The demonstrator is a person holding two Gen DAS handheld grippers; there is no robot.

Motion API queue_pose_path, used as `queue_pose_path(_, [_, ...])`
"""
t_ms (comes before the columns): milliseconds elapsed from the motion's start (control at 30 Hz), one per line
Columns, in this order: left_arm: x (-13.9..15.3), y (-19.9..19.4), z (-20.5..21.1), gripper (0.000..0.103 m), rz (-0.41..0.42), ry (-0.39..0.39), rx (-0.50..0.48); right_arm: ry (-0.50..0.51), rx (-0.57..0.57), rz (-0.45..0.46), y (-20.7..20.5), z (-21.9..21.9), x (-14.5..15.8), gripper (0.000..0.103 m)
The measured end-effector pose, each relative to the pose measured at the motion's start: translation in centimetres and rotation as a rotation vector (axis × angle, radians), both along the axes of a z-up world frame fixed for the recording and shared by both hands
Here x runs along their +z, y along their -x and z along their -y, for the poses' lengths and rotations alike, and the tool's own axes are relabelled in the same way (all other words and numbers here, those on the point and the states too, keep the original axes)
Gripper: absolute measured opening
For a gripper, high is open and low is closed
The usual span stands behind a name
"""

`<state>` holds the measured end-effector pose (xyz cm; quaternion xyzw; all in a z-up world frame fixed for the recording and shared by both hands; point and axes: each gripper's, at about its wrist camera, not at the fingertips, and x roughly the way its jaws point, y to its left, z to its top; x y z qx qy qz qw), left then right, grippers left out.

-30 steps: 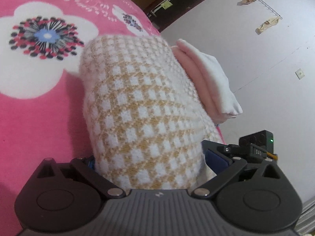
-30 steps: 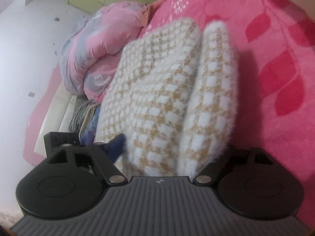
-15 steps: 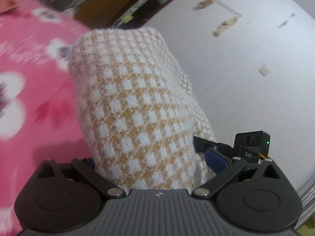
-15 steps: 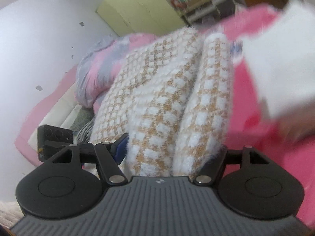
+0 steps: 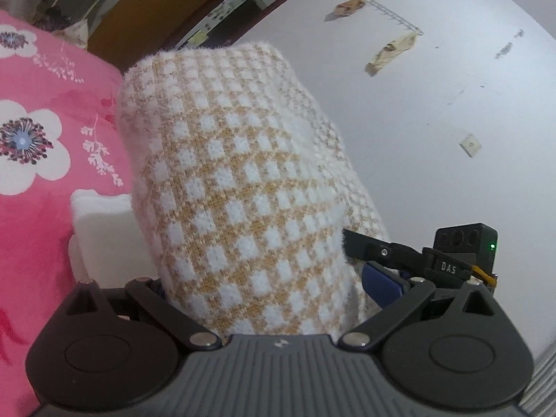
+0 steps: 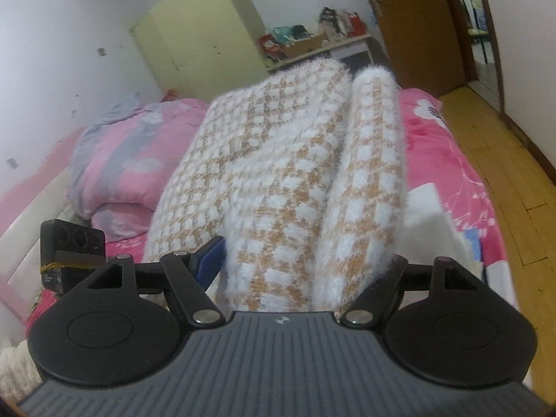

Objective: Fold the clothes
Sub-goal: 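Grasp the folded coat with both grippers and lift it off the bed, then lower the coat onto the towel stack and open both grippers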

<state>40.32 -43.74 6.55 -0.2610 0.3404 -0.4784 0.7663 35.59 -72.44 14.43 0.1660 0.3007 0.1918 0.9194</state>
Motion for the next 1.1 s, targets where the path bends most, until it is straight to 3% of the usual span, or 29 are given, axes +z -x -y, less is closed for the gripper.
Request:
queue_pose_path(300, [-3.3, -2.9, 1.3, 0.101, -0.026, -0.056, 0.001, -0.037, 0.013, -0.076, -6.8, 1.4, -3.4, 0.073])
queue_pose_path(400, [-5.4, -4.1, 1.4, 0.101, -0.077, -0.064, 0.008, -0.086, 0.003, -0.12, -8.3, 1.4, -5.8, 0.073])
queue_pose_path(533, [-6.6, -5.3, 1.4, 0.1, -0.104, -0.055, 0.011, -0.148, -0.049, -0.188, -8.2, 2.2, -10.3, 0.078])
queue_pose_path(600, [-6.4, -5.6, 1.2, 0.1, -0.117, -0.053, -0.004, -0.191, -0.063, -0.187, -8.2, 2.6, -10.9, 0.079])
queue_pose_path(700, [-6.5, -5.8, 0.8, 0.099, -0.107, -0.079, -0.028, -0.177, -0.054, -0.186, -8.0, 2.2, -10.8, 0.081])
queue_pose_path(767, [-6.4, -5.6, -0.3, 0.099, -0.1, -0.08, -0.019, -0.169, -0.055, -0.188, -8.0, 2.4, -11.0, 0.094])
queue_pose_path(867, [-6.6, -5.0, -3.7, 0.099, -0.108, -0.069, 0.029, -0.201, -0.099, -0.167, -6.9, 3.9, -11.1, 0.097])
queue_pose_path(1000, [-5.2, -5.7, -7.6, 0.099, -0.052, -0.082, 0.17, -0.243, -0.158, -0.14, -5.4, 5.9, -11.3, 0.097])
queue_pose_path(1100, [-2.5, -5.7, -7.4, 0.096, 0.087, -0.119, 0.268, -0.207, -0.263, -0.033, -3.3, 6.5, -9.2, 0.097])
